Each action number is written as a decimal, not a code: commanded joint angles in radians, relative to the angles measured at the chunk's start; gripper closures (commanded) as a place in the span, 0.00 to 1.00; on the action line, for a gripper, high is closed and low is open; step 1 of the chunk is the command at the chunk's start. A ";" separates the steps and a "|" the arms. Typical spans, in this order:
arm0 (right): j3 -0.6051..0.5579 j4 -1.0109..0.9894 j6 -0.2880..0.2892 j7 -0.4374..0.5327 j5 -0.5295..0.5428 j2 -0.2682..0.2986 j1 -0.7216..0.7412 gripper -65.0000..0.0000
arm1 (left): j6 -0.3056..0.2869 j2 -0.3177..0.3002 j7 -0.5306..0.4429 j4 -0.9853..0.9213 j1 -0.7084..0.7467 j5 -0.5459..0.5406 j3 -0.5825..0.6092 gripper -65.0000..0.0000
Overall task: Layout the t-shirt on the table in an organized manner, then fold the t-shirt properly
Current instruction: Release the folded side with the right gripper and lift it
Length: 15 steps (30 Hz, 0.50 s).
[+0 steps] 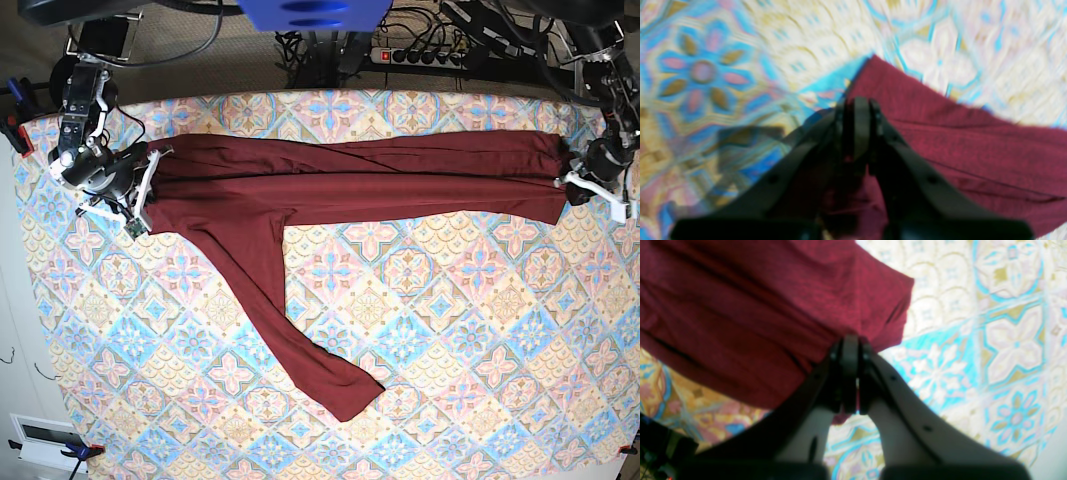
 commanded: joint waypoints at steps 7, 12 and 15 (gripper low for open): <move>0.009 0.020 -0.004 -0.045 -0.007 0.017 0.015 0.83 | 0.002 -0.021 0.066 0.016 -0.009 0.006 0.055 0.72; 0.017 0.064 -0.004 -0.053 -0.006 0.017 0.016 0.60 | 0.002 -0.018 0.086 0.016 -0.044 0.003 0.035 0.44; 0.017 0.100 -0.004 -0.051 -0.006 0.017 0.021 0.58 | 0.002 0.008 0.088 0.016 -0.044 -0.069 -0.068 0.44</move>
